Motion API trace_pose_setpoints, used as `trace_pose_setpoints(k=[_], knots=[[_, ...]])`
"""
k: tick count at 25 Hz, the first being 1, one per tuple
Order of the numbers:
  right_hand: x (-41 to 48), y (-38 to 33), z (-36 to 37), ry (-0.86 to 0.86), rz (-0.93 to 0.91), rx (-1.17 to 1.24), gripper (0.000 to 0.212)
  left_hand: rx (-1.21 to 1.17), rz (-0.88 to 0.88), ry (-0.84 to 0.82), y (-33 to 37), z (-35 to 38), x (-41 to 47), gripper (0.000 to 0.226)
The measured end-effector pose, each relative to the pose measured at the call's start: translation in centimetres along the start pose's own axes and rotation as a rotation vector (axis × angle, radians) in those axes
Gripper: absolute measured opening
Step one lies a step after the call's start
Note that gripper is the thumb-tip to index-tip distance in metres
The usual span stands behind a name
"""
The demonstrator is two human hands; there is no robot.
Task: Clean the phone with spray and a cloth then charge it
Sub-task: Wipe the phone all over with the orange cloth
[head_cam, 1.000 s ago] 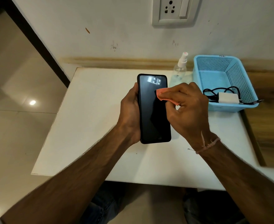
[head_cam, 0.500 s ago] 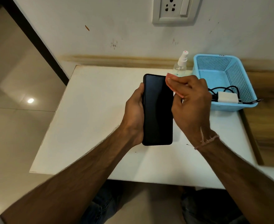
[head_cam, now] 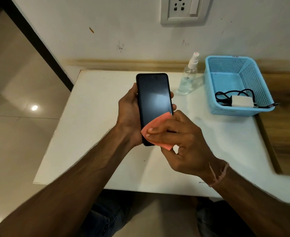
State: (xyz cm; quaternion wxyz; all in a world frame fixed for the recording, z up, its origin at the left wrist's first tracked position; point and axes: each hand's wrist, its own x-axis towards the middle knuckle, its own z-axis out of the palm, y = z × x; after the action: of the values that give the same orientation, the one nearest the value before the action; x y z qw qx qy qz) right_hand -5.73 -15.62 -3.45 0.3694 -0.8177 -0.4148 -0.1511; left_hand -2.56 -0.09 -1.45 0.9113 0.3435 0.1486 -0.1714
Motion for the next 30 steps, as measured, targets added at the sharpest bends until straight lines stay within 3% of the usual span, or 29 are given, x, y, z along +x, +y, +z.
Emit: trace_pose_setpoints(k=[3,6,9,13,18,20,26,30], knots=[[-0.3,0.4,-0.2,0.000,0.060,-0.157,0.038,0.017,-0.027,0.030,0.0,0.0,0.0,0.073],[2.6,0.7,-0.4,0.077,0.239,-0.270,0.045,0.078,-0.046,0.064,-0.8,0.4,-0.1,0.062],[4.8,0.2,-0.1,-0.020,0.350,-0.259,0.051,0.076,-0.009,0.058,-1.4,0.7,-0.3,0.056],[1.1,-3.2,0.3,-0.233,0.287,-0.214,0.053,0.023,-0.035,0.007,-0.9,0.3,-0.7,0.070],[-4.1,-5.8,-1.5,-0.492,0.091,-0.369,0.059,-0.074,-0.027,-0.048,-0.5,-0.4,-0.7,0.079],[-3.0,-5.2,-2.6,-0.472,0.101,-0.365,0.062,-0.093,-0.034,-0.048,-0.5,-0.3,-0.6,0.080],[7.2,-1.4,-2.1,-0.231,0.453,-0.278,0.062,-0.043,-0.037,-0.018,-0.7,0.5,-0.7,0.067],[5.6,-2.7,-0.6,-0.178,0.390,-0.246,0.065,-0.084,-0.031,-0.008,-0.1,0.3,-0.9,0.068]])
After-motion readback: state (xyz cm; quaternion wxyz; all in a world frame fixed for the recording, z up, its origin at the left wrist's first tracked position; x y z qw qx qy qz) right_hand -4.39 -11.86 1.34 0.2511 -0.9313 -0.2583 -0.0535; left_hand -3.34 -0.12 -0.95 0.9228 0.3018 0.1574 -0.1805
